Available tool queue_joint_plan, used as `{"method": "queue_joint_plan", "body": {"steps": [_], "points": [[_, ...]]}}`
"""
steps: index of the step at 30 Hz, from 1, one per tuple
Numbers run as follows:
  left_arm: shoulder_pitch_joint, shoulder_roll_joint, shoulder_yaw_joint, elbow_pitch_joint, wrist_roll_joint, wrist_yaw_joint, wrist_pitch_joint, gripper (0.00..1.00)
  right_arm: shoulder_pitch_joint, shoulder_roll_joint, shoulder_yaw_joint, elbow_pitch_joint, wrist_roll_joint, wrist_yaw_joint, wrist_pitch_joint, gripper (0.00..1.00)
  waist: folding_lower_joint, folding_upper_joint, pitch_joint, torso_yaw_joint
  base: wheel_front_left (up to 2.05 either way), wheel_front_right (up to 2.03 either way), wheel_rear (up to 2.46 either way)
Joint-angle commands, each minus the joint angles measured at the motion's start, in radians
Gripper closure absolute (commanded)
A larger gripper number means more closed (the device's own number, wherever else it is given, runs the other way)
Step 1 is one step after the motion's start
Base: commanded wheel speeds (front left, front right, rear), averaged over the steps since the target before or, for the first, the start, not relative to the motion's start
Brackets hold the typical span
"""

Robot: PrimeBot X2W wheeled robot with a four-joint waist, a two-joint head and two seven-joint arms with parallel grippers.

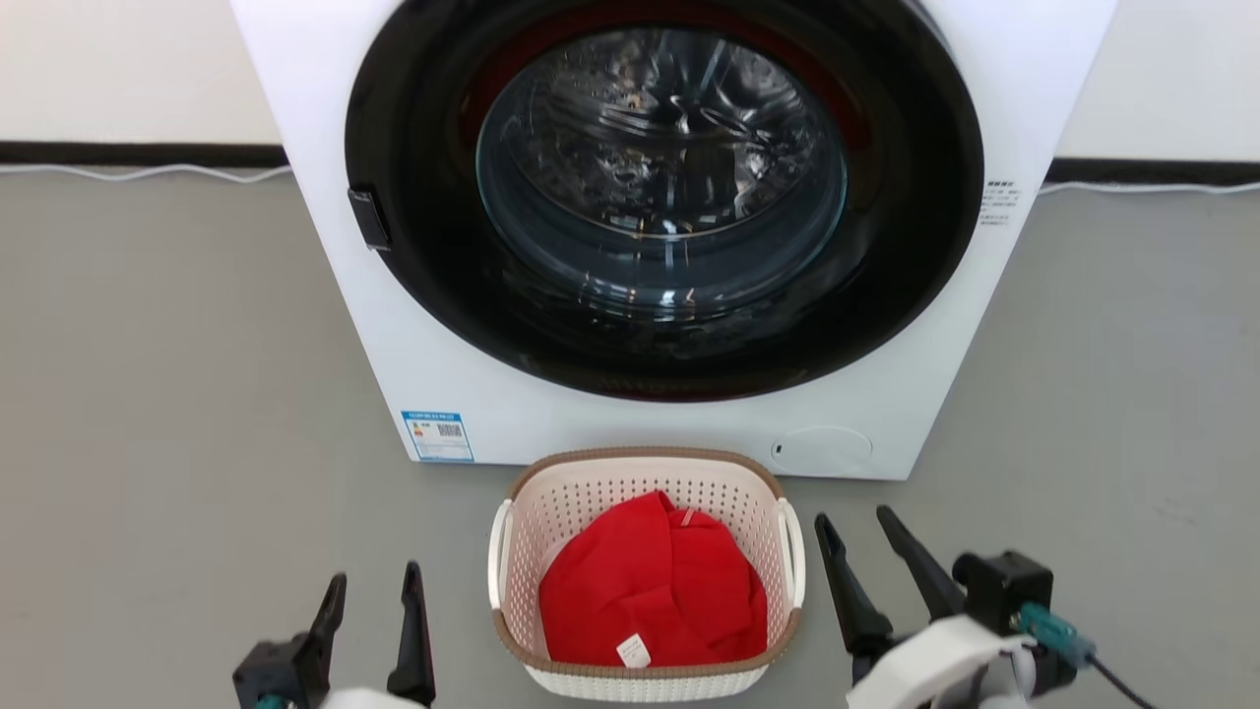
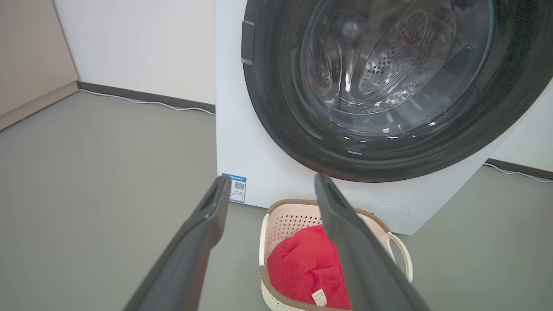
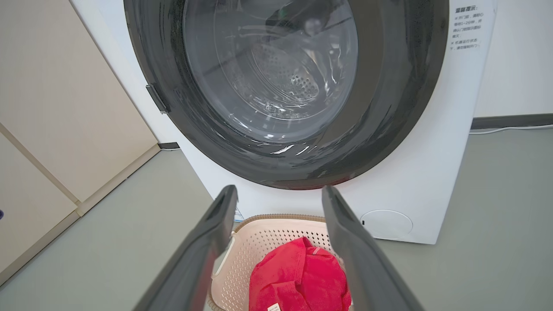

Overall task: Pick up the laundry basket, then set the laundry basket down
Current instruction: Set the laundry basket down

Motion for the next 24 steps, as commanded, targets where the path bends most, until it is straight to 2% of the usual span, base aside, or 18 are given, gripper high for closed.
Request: {"method": "queue_joint_plan", "body": {"steps": [1,12,24], "points": [[-0.007,0.006,0.033,-0.034,0.008,-0.001,-0.006,0.0,0.007,0.005,0.016,-0.038,-0.006,0.006,-0.014,0.0,0.0,-0.0001,-0.015,0.0,0.0,0.0,0.0],[0.091,0.005,0.005,-0.098,-0.017,0.04,-0.006,0.0,0.132,0.005,-0.027,-0.135,-0.009,0.006,-0.014,0.0,0.0,-0.0001,-0.052,-0.009,0.0,0.0,0.0],[0.108,0.005,-0.005,-0.137,0.0,0.045,-0.006,0.0,0.19,0.005,-0.069,-0.164,0.0,0.006,-0.014,0.0,0.0,-0.0001,-0.067,-0.029,0.0,0.0,0.0]]}}
